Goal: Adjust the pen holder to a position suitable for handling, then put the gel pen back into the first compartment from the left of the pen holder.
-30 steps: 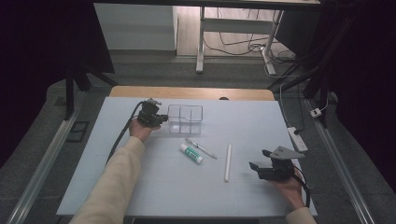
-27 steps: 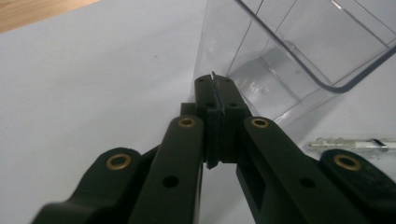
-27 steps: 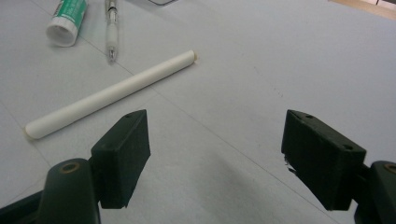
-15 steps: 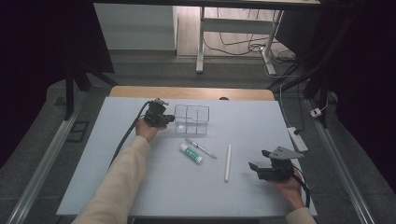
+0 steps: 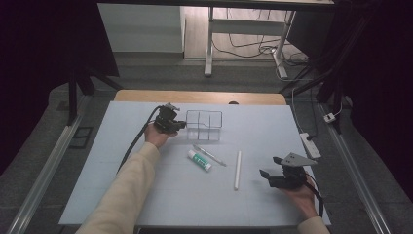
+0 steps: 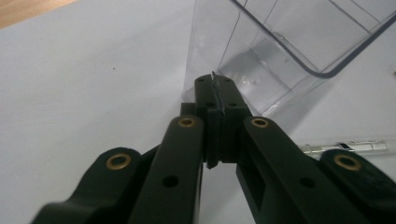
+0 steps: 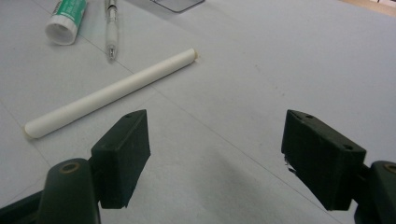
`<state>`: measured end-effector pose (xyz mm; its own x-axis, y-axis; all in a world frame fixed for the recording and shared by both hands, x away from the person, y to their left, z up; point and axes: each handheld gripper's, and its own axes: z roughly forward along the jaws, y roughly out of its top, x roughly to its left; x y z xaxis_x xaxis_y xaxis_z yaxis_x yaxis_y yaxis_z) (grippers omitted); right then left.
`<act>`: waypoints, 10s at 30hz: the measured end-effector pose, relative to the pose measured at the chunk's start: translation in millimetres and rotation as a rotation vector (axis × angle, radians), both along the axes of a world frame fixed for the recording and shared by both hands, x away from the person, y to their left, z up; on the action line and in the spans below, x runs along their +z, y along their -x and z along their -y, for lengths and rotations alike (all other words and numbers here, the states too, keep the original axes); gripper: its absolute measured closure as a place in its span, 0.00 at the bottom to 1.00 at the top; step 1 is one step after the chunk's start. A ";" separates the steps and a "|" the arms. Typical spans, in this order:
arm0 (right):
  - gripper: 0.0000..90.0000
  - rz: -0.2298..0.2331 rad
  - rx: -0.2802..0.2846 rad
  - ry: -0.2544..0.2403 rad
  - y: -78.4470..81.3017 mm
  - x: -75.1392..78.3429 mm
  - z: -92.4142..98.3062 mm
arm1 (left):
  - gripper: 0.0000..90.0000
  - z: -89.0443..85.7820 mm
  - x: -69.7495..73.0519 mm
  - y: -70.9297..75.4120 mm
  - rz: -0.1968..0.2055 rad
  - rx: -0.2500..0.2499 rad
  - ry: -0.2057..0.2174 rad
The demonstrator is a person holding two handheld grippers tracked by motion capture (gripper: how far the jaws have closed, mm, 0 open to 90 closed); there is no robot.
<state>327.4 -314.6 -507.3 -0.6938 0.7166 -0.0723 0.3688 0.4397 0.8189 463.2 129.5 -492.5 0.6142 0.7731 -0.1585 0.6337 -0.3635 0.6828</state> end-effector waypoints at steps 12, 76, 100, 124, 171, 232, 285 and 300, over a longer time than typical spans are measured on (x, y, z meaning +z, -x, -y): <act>0.26 0.002 0.000 -0.004 0.5 1.0 0.9 | 0.99 -36.4 12.8 52.2 0.091 -0.012 -0.034; 0.29 -0.019 0.085 -0.058 -13.6 29.4 -34.4 | 0.40 -88.2 -8.5 193.2 0.141 -0.046 -0.017; 0.31 -0.062 0.131 0.018 -29.8 36.9 -72.7 | 0.39 -90.2 -4.2 194.6 0.158 -0.029 -0.009; 0.32 -0.154 0.198 0.125 -52.8 29.1 -122.7 | 0.39 -87.7 -5.6 193.5 0.155 -0.036 -0.015; 0.72 -0.323 0.302 0.376 -84.7 0.8 -184.8 | 0.38 -87.2 -9.9 190.7 0.138 -0.055 -0.024; 0.89 -0.242 0.356 0.176 -62.4 52.7 -172.8 | 0.38 -81.7 -3.9 192.8 0.177 -0.061 -0.047; 0.89 -0.300 0.515 0.226 -44.4 34.7 -214.4 | 0.32 -12.0 18.8 168.5 0.256 -0.239 -0.138; 0.89 -0.316 0.530 0.223 -42.6 33.5 -217.1 | 0.33 3.1 17.4 159.4 0.274 -0.251 -0.223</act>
